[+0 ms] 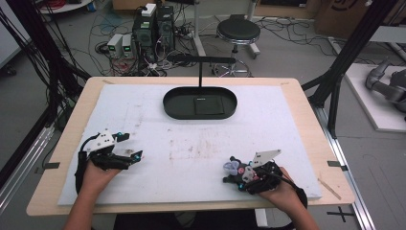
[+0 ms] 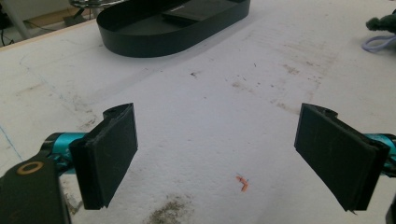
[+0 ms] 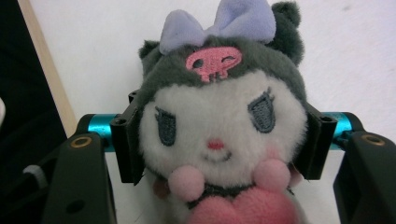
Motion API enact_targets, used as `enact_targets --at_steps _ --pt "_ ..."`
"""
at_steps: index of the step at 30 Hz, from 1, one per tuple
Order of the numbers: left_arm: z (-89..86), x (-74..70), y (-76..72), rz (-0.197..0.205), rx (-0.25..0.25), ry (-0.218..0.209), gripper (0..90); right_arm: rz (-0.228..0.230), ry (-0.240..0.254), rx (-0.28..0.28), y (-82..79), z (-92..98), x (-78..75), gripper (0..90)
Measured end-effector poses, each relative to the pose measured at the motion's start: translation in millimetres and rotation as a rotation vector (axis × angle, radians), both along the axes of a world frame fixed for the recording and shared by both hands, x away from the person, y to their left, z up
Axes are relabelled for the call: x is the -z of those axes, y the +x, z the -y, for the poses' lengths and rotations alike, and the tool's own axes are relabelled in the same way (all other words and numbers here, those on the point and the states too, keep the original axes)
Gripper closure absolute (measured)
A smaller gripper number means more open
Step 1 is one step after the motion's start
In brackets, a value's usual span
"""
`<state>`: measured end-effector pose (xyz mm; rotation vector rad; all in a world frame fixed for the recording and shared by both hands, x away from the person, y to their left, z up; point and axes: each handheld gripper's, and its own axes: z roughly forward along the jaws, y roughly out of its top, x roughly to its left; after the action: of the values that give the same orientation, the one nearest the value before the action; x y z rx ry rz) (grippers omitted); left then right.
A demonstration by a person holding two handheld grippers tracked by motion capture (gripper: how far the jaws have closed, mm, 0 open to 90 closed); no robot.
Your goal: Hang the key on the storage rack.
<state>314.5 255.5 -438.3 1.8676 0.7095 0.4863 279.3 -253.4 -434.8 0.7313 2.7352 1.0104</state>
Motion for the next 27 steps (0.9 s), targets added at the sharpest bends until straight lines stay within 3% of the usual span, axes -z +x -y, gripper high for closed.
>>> enact_targets --at_steps 5,10,15,18,27 --pt "-0.3 -0.4 -0.2 0.000 -0.005 -0.005 13.3 0.008 0.088 0.032 9.2 7.2 -15.3 34.0" --pt "-1.0 -1.7 -0.3 0.004 -0.004 -0.004 13.3 0.046 0.163 0.053 24.6 7.6 -40.0 33.8" --pt "-3.2 -2.7 -0.1 0.008 -0.005 -0.008 13.3 0.089 0.194 0.061 40.2 4.1 -63.9 33.8" --pt "-3.9 -3.2 0.1 0.009 -0.003 -0.007 13.3 0.090 0.219 0.078 52.5 2.6 -79.6 33.8" --pt "-3.4 -5.0 0.1 0.013 -0.001 -0.011 13.3 0.125 0.229 0.158 94.8 2.7 -125.9 33.8"
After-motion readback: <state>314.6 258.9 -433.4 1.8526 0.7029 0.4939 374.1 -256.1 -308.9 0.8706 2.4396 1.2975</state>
